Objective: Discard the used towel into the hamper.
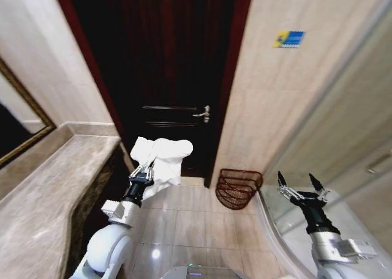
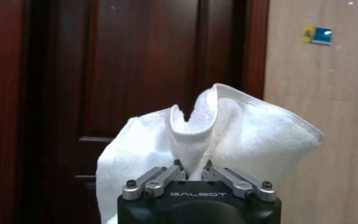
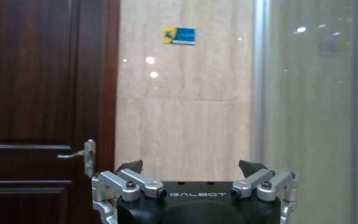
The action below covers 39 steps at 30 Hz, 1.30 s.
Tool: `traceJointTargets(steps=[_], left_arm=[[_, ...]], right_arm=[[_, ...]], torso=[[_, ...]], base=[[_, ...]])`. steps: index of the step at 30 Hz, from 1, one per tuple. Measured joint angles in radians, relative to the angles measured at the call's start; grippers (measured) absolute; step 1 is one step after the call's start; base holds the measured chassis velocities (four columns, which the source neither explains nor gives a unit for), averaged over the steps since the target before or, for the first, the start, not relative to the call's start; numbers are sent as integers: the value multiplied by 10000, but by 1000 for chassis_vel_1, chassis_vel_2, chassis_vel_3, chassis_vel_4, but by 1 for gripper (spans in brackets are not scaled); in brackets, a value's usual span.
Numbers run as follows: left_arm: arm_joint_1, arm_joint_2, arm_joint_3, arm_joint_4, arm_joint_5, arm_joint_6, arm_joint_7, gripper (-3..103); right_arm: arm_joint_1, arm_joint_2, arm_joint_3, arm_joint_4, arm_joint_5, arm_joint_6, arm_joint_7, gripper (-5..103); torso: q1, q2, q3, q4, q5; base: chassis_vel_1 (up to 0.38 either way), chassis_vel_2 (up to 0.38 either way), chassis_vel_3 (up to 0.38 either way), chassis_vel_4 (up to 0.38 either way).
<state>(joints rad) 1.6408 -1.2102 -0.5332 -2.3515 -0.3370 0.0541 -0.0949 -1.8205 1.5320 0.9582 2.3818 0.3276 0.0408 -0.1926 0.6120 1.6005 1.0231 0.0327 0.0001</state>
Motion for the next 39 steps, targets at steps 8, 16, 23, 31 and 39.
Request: traceJointTargets(steps=[8,16,23,31,39], left_arm=[[-26,-51,81,203,108,-195,209,9],[-52,-110,113,333,202,-344,335,9],[-49,-161,120,450,262,-429,353,9],[-78,-171,141,554,360,-432,353,9],[-171,-152,179,632,394,-430,354,9]], right_arm=[[-65,280,-149,-129,-238,231,-3,100],[-54,366,-129,-187,-289,296,20,100],[-59,377,-125,-222,-262,294,118,100],[-69,390,-112,-281,-359,312,153,100],[-40,418,-110,-317,-357,365,205,100]], torso=[[-130,-261,-131,2,-3],[-338,-711,-370,1,-1],[-556,-1179,-626,0,-1],[-784,-1673,-889,0,-1],[-1035,-2228,-1193,0,-1]], base=[[-2,-35,-34,-5],[0,0,0,0],[0,0,0,0],[0,0,0,0],[-50,-49,-57,-48]])
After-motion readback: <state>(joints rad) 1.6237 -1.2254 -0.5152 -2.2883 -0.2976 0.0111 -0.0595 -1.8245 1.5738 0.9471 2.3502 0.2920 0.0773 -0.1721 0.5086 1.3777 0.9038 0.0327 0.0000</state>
